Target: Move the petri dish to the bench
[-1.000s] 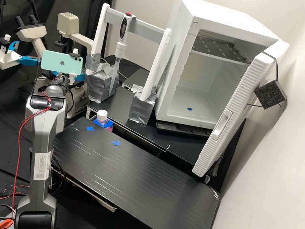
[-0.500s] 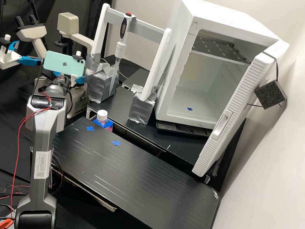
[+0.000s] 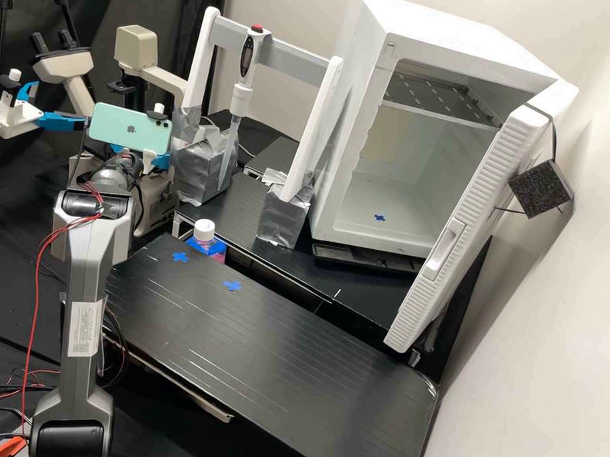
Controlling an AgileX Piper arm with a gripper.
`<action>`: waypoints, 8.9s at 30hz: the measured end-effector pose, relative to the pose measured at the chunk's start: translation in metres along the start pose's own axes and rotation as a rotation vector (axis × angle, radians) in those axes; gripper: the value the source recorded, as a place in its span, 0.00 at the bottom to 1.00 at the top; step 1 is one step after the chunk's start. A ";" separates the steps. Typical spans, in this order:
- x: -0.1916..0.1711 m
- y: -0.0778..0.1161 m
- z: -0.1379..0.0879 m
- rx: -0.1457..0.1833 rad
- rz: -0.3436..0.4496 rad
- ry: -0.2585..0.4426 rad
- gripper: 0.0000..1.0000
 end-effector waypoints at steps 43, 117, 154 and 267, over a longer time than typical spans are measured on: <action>-0.004 -0.005 0.009 -0.004 0.002 -0.013 0.00; -0.059 0.004 -0.020 -0.219 0.162 0.089 1.00; -0.097 0.004 -0.046 -0.235 0.112 0.307 1.00; -0.074 0.023 -0.026 -0.117 -0.032 0.185 0.00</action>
